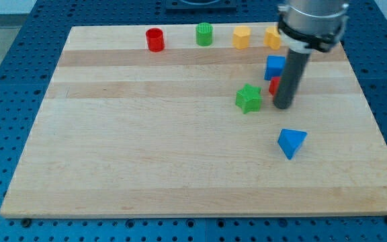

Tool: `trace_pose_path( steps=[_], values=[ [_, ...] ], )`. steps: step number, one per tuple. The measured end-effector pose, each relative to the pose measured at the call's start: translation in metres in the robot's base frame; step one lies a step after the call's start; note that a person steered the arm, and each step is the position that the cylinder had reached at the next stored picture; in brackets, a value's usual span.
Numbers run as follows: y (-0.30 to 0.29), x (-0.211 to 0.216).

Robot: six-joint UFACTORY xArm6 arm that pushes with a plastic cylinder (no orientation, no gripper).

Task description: Put the red circle to the top right of the green star

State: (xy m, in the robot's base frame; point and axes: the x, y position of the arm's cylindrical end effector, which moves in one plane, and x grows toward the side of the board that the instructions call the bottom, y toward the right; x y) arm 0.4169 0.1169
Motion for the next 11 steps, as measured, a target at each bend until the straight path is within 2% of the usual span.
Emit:
trace_pose_path(
  steps=[1,2,3,4,6,7,8,9,10,11],
  values=[
    [-0.123,-0.01],
    [-0.195,-0.008],
    [-0.185,-0.041],
    [-0.148,-0.093],
    [-0.257,-0.135],
    [-0.255,-0.178],
    [-0.215,-0.205],
    [-0.185,-0.153],
    [-0.128,-0.088],
    [-0.116,-0.064]
  ],
)
